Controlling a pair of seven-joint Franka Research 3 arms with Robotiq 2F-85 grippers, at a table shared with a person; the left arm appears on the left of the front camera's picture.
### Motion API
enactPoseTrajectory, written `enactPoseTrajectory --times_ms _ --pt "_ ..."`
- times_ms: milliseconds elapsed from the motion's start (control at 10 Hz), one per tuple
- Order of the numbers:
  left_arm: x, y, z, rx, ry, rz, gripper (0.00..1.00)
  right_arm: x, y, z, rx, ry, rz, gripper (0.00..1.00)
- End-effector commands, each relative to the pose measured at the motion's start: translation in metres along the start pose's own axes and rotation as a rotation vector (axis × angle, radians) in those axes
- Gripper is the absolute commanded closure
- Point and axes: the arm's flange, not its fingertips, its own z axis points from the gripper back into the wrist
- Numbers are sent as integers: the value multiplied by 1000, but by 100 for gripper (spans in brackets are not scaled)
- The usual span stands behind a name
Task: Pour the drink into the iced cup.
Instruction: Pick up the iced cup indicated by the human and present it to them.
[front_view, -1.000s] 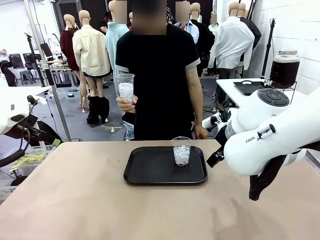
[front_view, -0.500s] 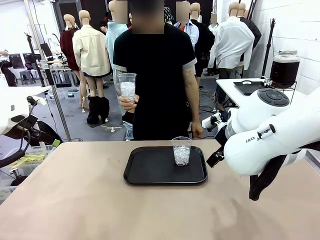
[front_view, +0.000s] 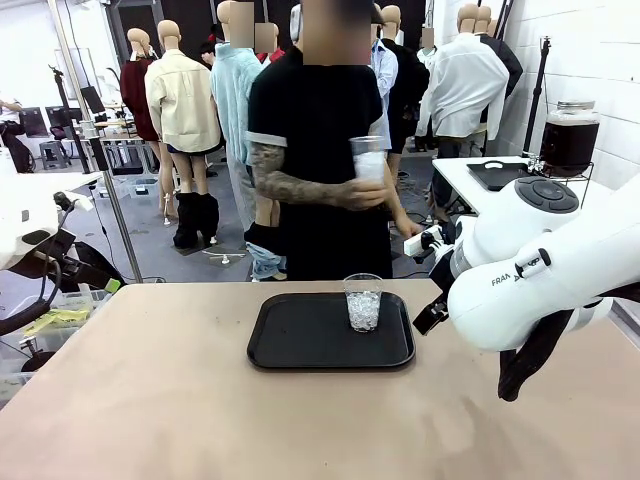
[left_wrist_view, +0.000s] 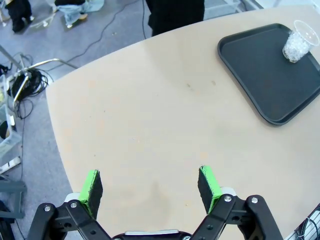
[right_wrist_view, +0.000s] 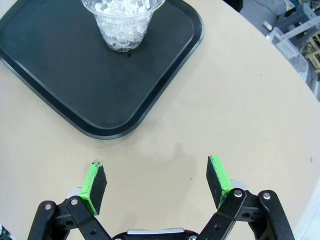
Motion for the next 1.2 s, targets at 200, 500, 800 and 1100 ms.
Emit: enactPoseTrajectory --times_ms 200,500,800,1100 --pt "-1 2 -1 10 -5 5 0 0 1 0 1 1 1 0" --pt "-1 2 -1 10 -5 5 0 0 1 0 1 1 1 0" --pt "-1 2 -1 10 -5 5 0 0 1 0 1 1 1 0" --pt "-1 2 -1 10 -5 5 0 0 1 0 1 1 1 0"
